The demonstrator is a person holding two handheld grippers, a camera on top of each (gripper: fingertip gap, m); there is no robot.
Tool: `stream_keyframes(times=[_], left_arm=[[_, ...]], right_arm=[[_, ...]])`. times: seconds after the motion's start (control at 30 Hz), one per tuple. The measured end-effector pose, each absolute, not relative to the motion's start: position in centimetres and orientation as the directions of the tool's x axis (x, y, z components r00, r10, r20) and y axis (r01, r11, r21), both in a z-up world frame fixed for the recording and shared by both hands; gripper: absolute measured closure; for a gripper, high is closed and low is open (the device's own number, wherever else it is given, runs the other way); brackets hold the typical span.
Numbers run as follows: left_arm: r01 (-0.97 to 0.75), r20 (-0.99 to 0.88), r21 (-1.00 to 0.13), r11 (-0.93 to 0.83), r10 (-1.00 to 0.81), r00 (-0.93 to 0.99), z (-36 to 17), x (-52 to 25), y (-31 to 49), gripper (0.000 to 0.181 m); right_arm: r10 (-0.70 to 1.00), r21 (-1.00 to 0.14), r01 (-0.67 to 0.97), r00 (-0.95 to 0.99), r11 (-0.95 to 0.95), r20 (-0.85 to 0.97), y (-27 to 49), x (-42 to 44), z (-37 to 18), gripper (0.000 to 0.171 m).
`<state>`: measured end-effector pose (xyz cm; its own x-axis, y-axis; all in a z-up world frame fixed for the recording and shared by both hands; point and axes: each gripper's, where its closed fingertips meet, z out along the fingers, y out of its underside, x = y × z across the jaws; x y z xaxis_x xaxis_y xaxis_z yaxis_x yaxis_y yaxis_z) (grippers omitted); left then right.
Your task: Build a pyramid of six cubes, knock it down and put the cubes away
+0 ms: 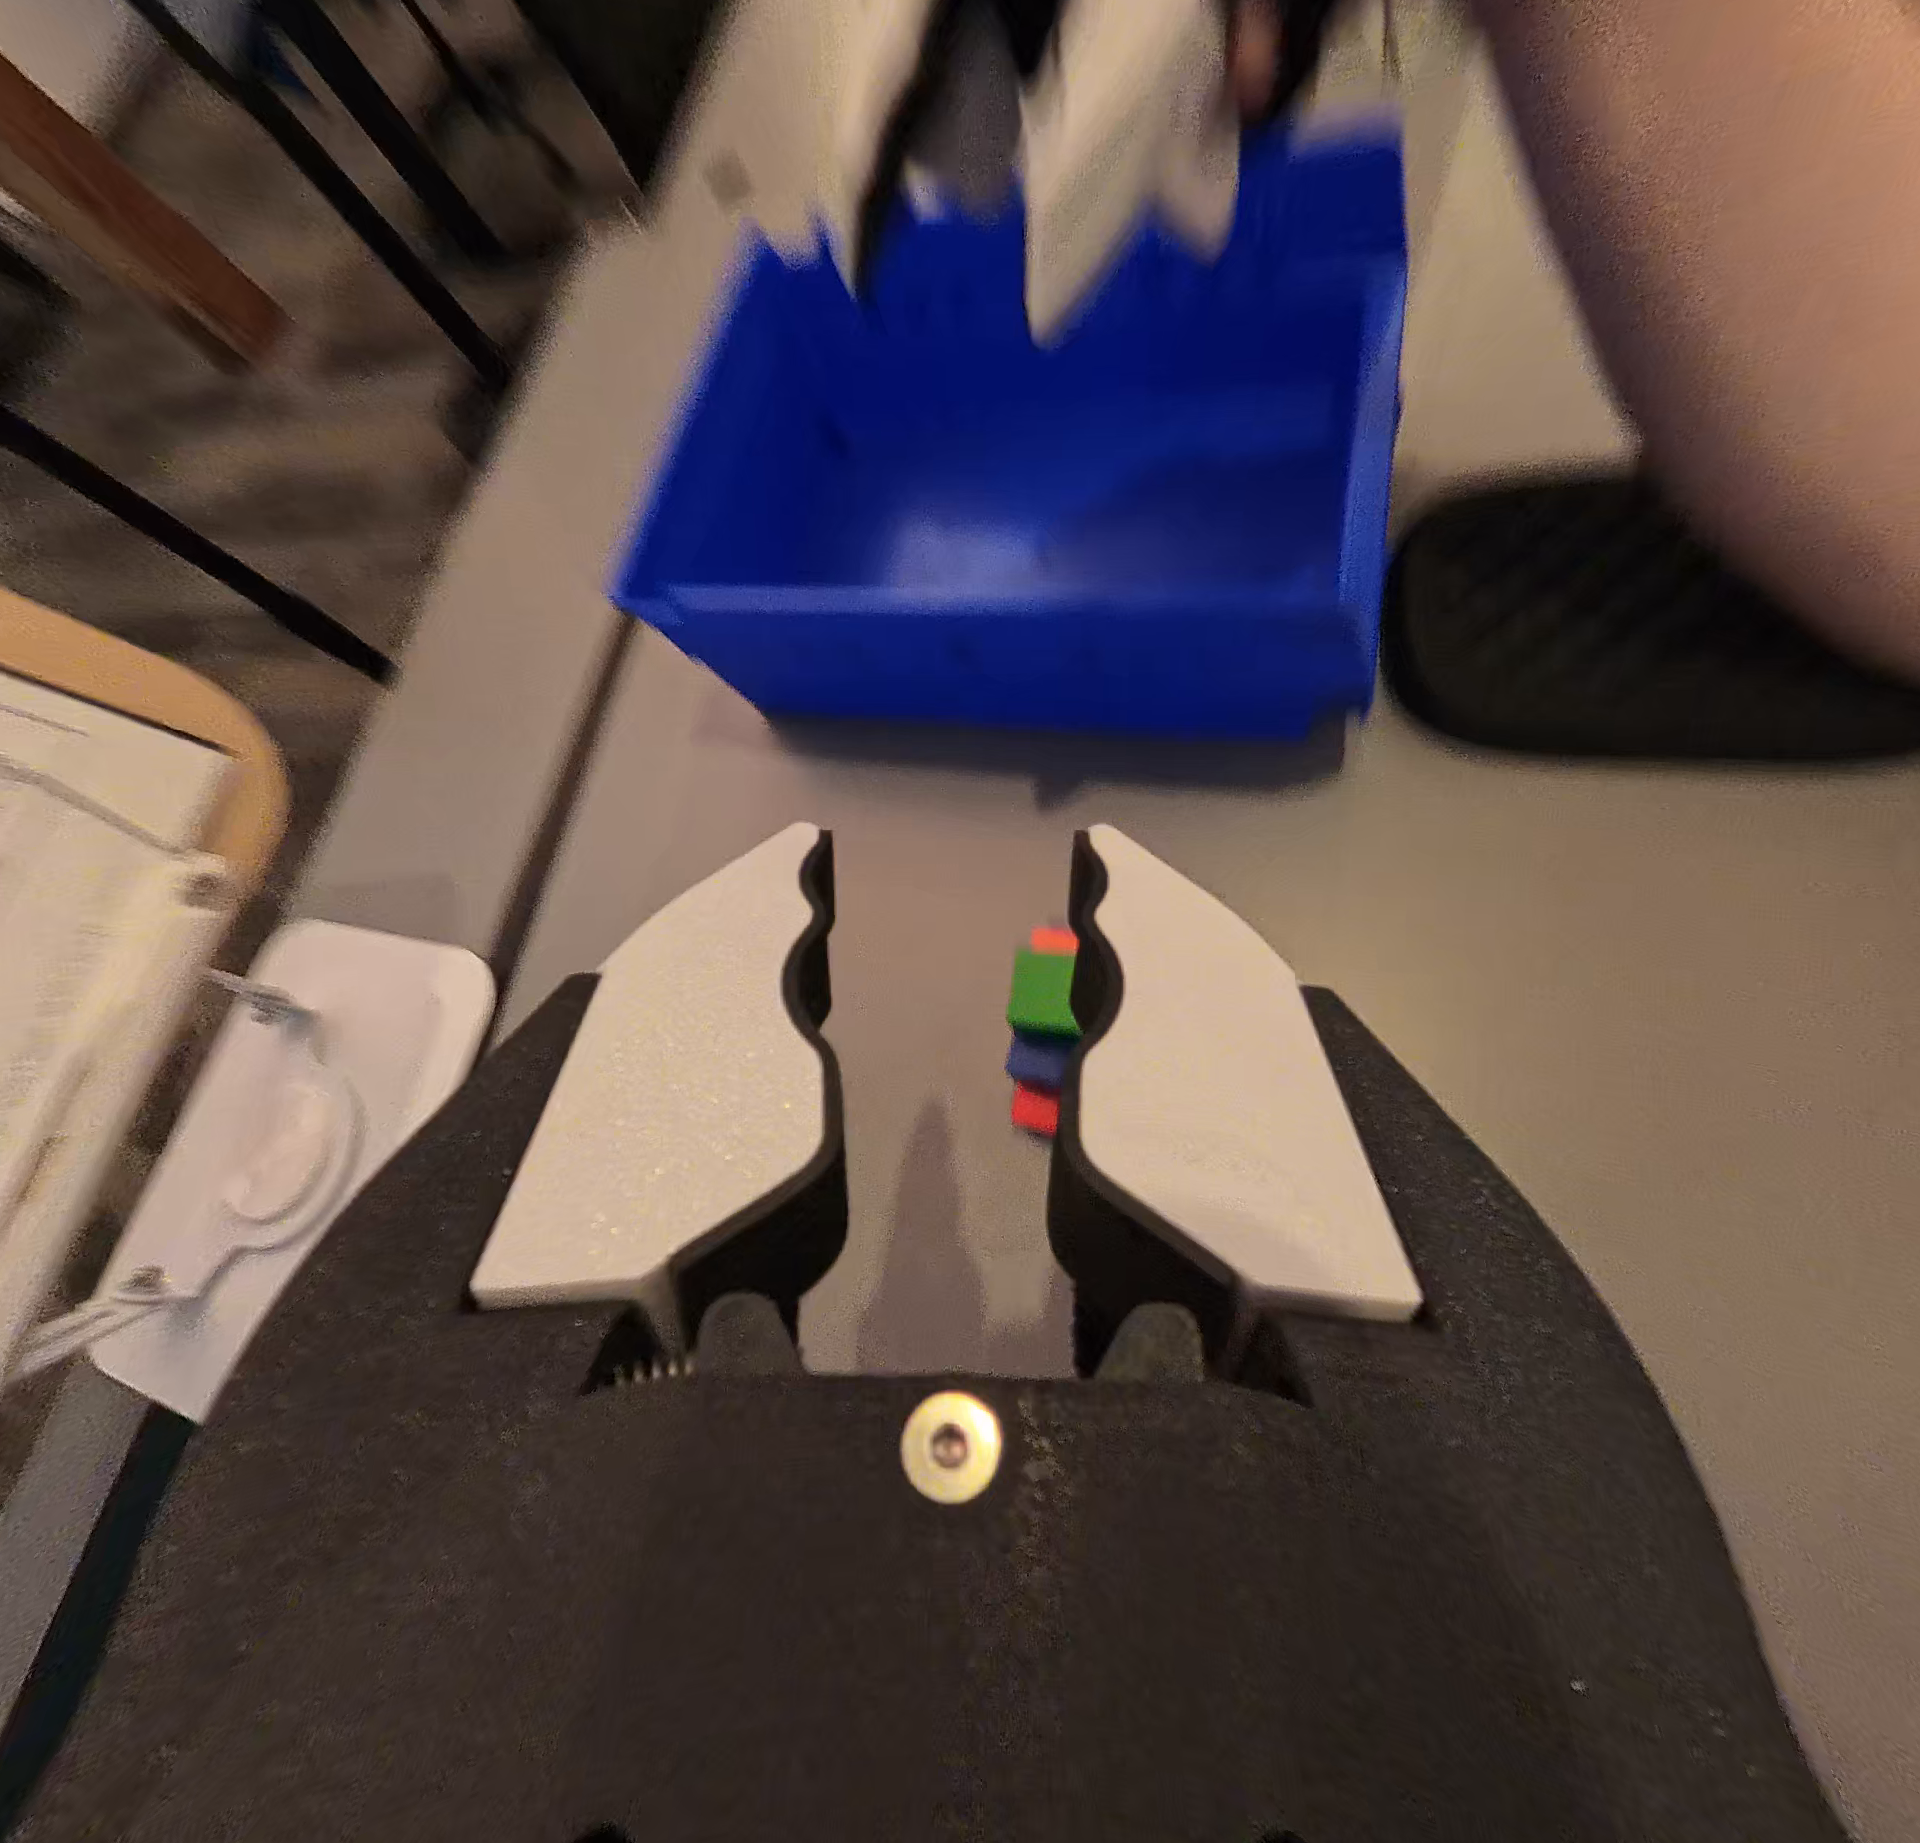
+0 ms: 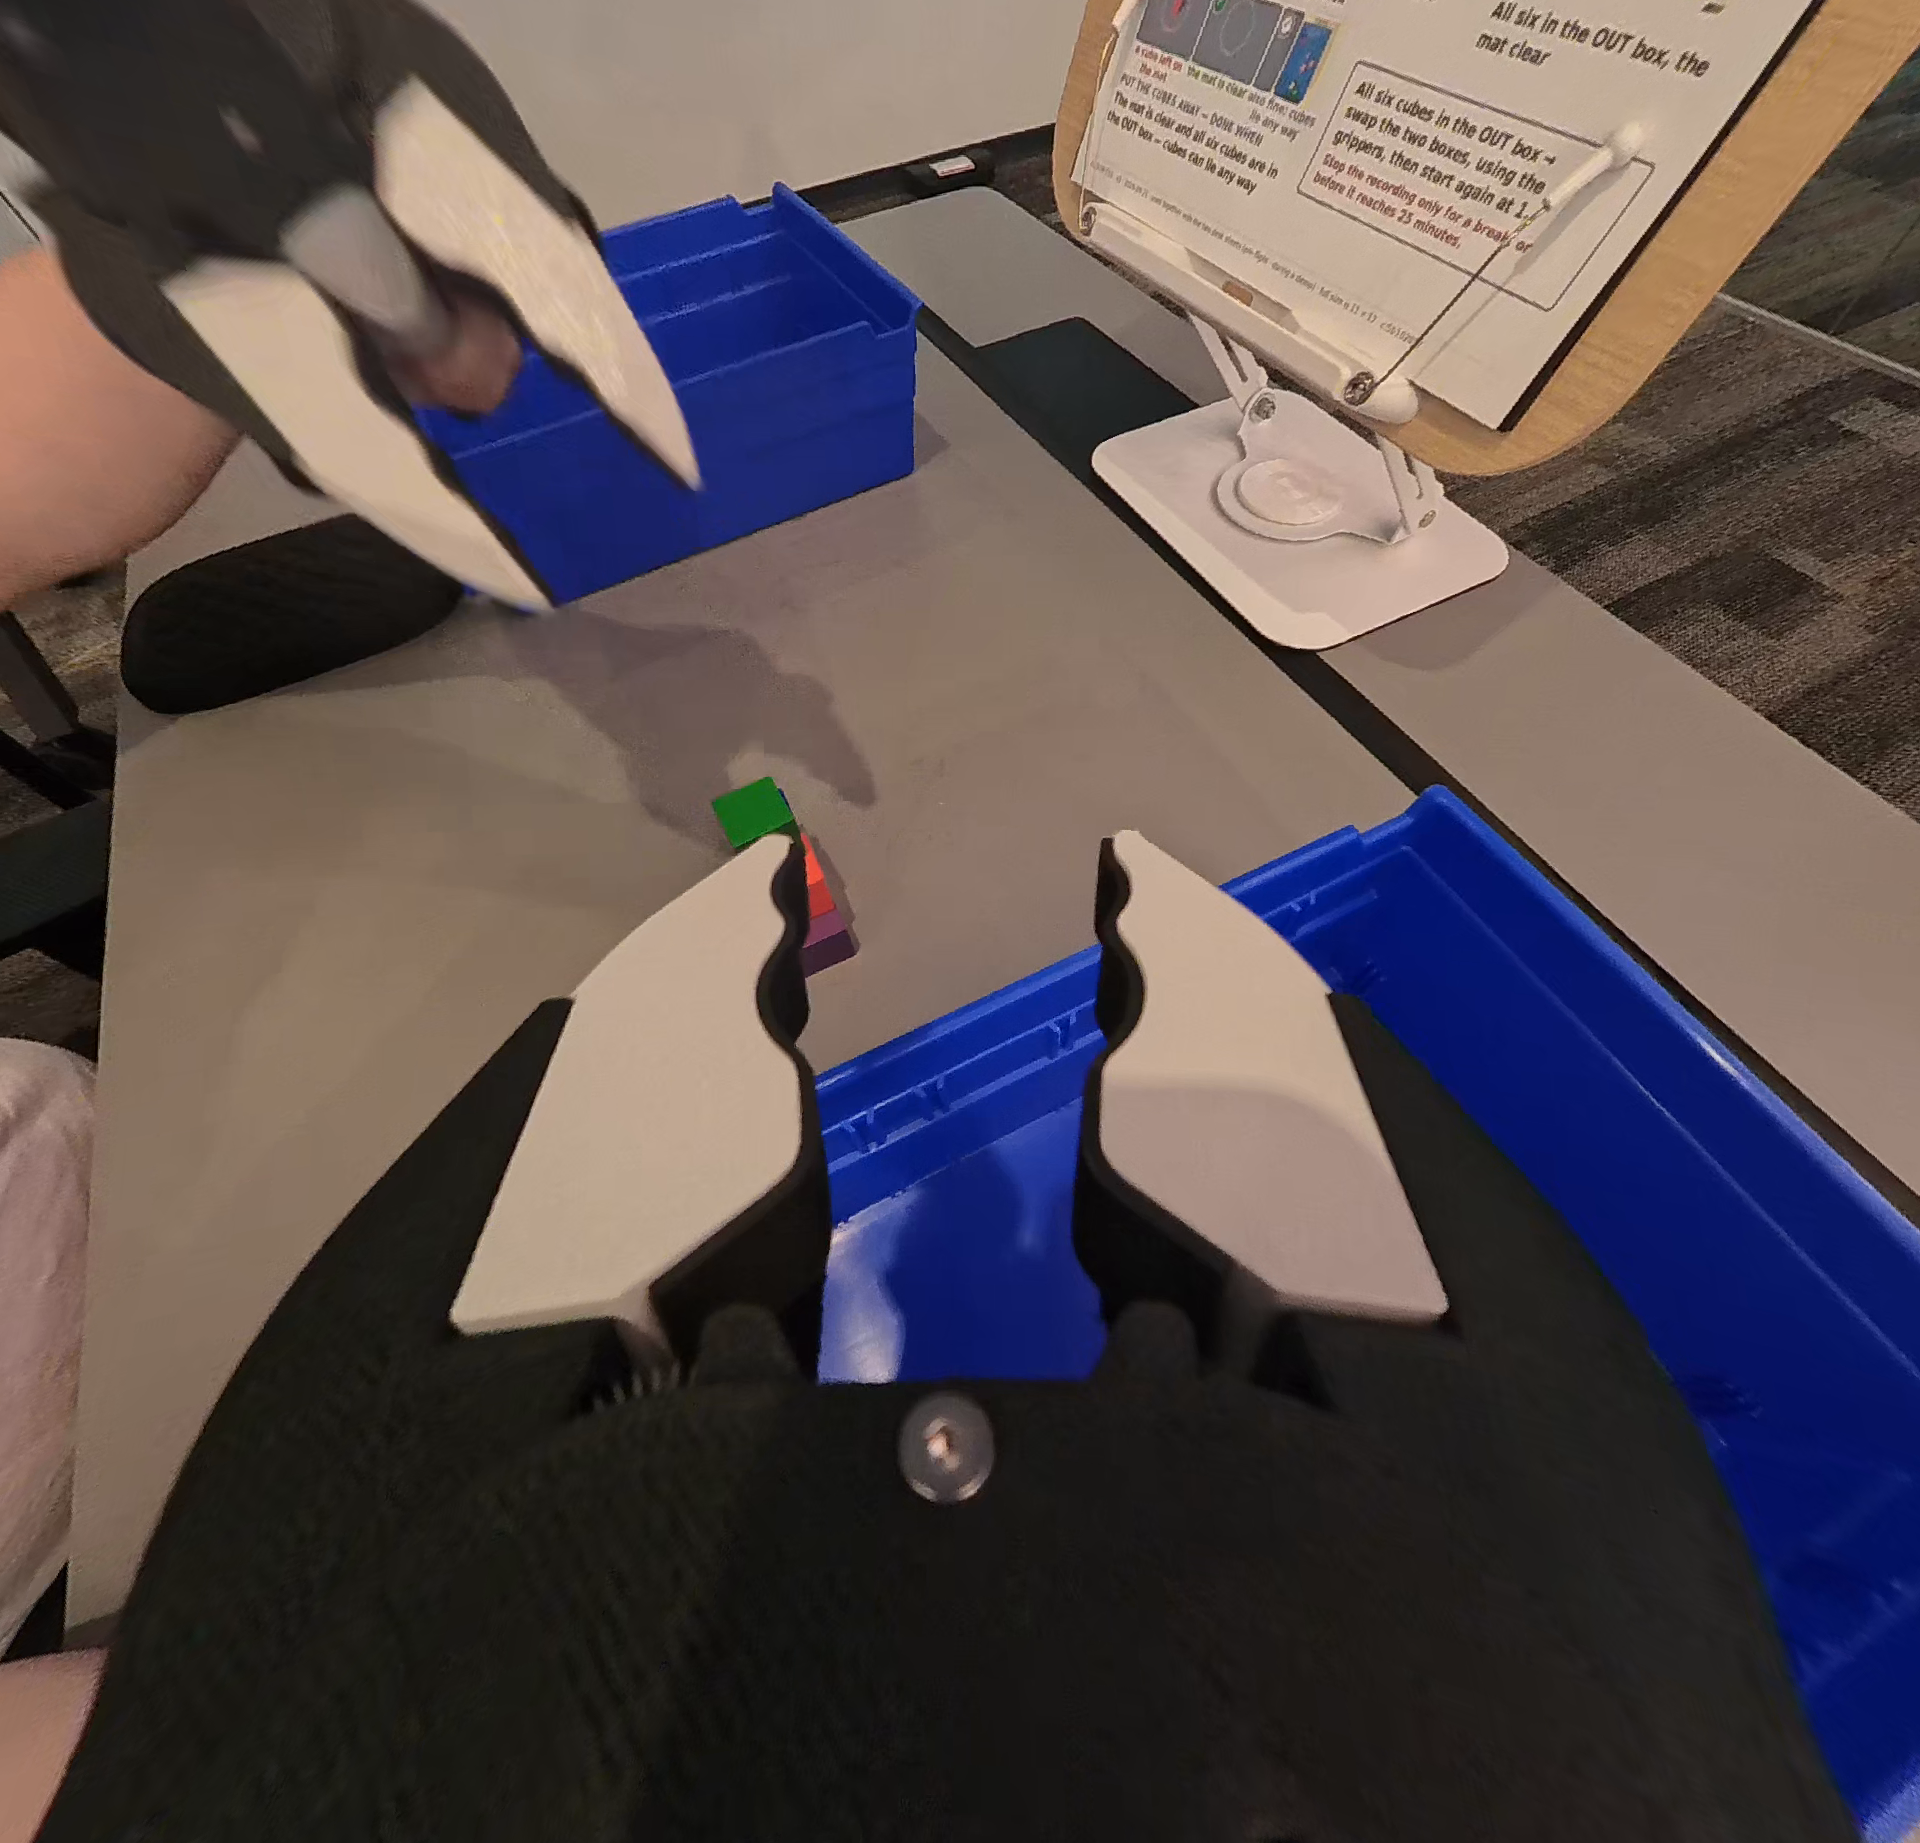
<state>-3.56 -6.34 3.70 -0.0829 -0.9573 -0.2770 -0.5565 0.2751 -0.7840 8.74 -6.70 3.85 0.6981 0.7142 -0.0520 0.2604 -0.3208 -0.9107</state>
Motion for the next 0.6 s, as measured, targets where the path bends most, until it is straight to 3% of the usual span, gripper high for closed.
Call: stream_keyframes(times=[0.13, 0.33, 0.5, 0.6], left_arm=[[-0.235, -0.228, -0.952, 0.196, -0.967, 0.115, 13.6, -6.1, -6.9, 0.133], [0.068, -0.220, -0.967, 0.244, -0.944, 0.247, 18.5, -11.3, -8.4, 0.144], [0.025, -0.341, -0.927, 0.375, -0.867, 0.365, 16.9, -14.1, -7.3, 0.180], [-0.034, -0.382, -0.918, 0.396, -0.853, 0.355, 16.3, -14.7, -6.7, 0.181]], right_arm=[[0.710, -0.912, 0.266, 0.703, -0.311, -0.037, -6.3, 8.2, 4.1, 0.117], [0.713, -0.899, 0.336, 0.700, -0.280, 0.039, -5.6, 6.2, 4.4, 0.117], [0.740, -0.906, 0.371, 0.665, -0.203, 0.107, -4.4, 2.7, 5.3, 0.117], [0.756, -0.895, 0.417, 0.634, -0.157, 0.163, -3.8, 0.3, 5.0, 0.119]])
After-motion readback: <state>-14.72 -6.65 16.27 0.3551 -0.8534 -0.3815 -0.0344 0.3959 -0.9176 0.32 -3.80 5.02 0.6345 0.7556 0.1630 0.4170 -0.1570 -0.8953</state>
